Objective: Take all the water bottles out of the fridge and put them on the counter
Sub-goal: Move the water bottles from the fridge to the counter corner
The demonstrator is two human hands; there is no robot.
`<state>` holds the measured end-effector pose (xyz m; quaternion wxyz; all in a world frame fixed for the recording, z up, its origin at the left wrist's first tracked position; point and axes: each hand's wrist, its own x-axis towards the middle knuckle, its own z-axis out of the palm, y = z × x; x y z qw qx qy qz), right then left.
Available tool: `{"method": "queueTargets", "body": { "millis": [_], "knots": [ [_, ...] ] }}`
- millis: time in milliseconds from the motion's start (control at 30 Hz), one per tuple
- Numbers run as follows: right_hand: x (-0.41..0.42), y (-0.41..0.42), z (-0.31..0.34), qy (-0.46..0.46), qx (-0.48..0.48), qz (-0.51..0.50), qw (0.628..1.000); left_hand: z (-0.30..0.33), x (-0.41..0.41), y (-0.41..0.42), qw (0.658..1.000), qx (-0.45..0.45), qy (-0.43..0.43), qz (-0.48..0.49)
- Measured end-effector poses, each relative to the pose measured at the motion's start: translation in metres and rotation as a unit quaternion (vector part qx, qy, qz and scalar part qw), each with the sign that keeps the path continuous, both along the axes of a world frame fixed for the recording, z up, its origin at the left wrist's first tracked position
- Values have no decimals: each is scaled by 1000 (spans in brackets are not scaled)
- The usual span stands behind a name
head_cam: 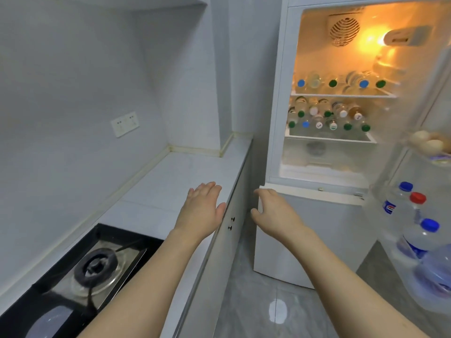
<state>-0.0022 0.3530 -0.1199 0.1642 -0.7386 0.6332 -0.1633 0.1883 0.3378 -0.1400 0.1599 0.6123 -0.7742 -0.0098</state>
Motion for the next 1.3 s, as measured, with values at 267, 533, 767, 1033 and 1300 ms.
{"method": "queueTargets", "body": {
  "millis": [267,533,767,1033,1300],
  "knots": [
    [-3,-93,7,23,-8,-52,998,14,-11,-114,999,2,9,-40],
    [-29,-151,22,26,-23,-113,993,39,-40,-193,993,-13,36,-113],
    [-69,-188,32,21,-40,-161,986,56,-88,-233,985,-14,49,-162],
    [-137,-247,40,16,-55,-206,977,67,-159,-296,973,-37,45,-224],
    [-217,-317,63,-15,-99,-236,967,85,-246,-374,959,-88,41,-267]
  ]
}}
